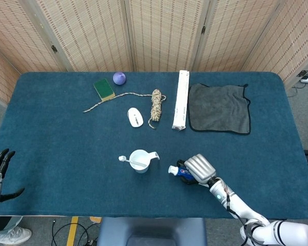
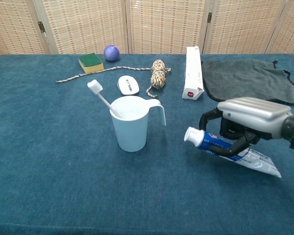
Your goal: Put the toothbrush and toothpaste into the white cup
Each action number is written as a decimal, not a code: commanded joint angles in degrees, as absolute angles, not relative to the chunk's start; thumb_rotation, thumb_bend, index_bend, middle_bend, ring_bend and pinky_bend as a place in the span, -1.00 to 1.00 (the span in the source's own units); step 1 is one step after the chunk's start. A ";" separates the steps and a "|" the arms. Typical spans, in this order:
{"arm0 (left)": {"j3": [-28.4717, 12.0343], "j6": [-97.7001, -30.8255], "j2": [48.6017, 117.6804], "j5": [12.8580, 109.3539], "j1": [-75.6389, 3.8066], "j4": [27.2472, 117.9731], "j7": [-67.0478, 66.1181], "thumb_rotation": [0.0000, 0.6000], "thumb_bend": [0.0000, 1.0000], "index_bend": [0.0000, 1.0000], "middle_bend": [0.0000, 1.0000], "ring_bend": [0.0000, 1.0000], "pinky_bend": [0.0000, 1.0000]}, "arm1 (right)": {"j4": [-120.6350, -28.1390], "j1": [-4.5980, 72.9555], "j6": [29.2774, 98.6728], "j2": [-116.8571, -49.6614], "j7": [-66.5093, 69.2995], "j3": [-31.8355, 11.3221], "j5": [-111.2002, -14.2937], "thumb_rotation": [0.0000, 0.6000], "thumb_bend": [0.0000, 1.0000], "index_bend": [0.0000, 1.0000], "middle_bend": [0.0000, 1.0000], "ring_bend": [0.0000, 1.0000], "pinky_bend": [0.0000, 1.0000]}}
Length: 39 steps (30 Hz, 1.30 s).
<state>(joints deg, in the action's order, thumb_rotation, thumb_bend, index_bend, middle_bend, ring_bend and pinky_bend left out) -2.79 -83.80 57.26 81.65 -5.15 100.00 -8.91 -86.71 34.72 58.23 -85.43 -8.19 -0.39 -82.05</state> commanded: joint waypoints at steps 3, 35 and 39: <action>-2.86 -83.85 57.27 81.87 -5.26 100.29 -9.12 1.00 -0.77 -0.82 -0.86 -0.79 -0.23 | -86.08 32.80 66.98 -86.13 5.55 -3.06 -88.26 1.00 -0.10 0.14 0.96 1.00 1.00; -2.47 -82.93 57.68 81.93 -5.53 100.48 -9.90 1.00 -0.77 -0.82 -0.86 -0.79 -0.24 | -73.62 30.49 73.76 -91.72 25.65 -3.25 -91.57 1.00 -0.12 0.14 0.94 1.00 1.00; -2.29 -82.88 57.60 82.02 -5.46 100.74 -9.92 1.00 -0.77 -0.82 -0.86 -0.79 -0.23 | -73.70 29.39 74.76 -89.38 25.12 -2.41 -92.08 1.00 -0.18 -0.06 0.91 1.00 1.00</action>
<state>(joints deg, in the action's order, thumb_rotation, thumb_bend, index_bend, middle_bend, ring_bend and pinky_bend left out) -2.29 -82.88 57.61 82.02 -5.46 100.73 -9.92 -73.63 29.85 74.38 -90.10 25.37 -2.77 -91.90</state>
